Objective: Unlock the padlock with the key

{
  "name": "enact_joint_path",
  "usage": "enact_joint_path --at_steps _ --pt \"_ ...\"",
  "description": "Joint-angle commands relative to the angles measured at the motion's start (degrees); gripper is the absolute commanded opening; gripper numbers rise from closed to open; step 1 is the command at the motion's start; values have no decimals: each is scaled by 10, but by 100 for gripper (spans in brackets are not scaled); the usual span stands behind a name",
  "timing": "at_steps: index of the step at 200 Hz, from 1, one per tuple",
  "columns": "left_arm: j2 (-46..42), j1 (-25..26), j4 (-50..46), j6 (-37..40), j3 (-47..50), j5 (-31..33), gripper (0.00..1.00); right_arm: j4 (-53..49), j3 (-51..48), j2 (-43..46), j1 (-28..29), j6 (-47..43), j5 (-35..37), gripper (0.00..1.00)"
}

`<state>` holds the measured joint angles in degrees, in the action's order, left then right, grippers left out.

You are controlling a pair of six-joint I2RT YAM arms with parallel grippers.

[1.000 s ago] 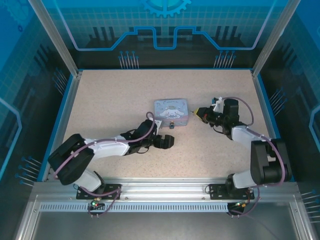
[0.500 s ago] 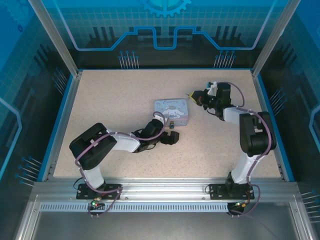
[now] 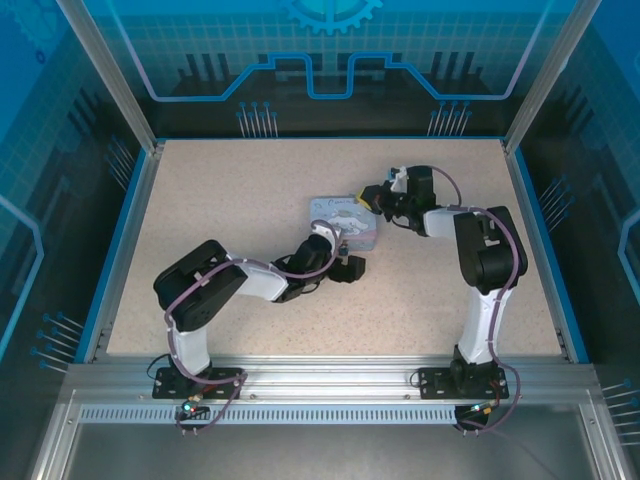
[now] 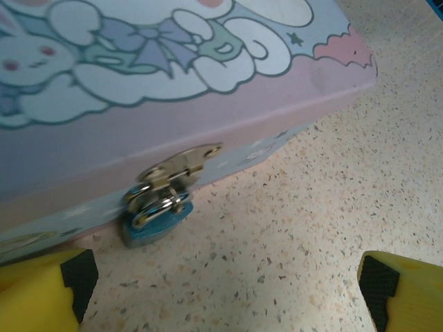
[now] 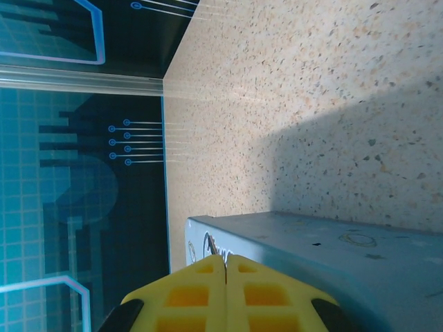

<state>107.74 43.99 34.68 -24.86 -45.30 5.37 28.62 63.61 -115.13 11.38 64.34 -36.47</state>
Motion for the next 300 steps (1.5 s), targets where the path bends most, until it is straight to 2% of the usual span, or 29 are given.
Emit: enact_joint_path --at_steps 1,61,120,154,170,193,226,250,300 --pt "25 -3 30 13 -19 7 99 8 14 -17 11 1 -1 0" --pt "54 -4 58 7 -28 7 99 10 14 -32 14 5 3 0" --pt "52 -9 195 -59 16 -24 97 3 17 -35 16 1 2 0" --pt "68 -13 175 -67 1 4 96 -7 21 -34 15 -5 3 0" --pt "71 -13 119 -65 -19 27 96 -7 21 -34 17 -5 2 0" --pt "77 -13 142 -64 -21 17 96 -10 22 -34 17 -6 3 0" --pt "58 -11 199 -83 3 -20 91 -12 21 -33 18 -6 3 0" --pt "47 -13 260 -122 36 -19 86 -15 25 -34 18 -7 2 0" --pt "78 -16 291 -162 41 -6 79 -16 27 -36 19 -6 0 0"
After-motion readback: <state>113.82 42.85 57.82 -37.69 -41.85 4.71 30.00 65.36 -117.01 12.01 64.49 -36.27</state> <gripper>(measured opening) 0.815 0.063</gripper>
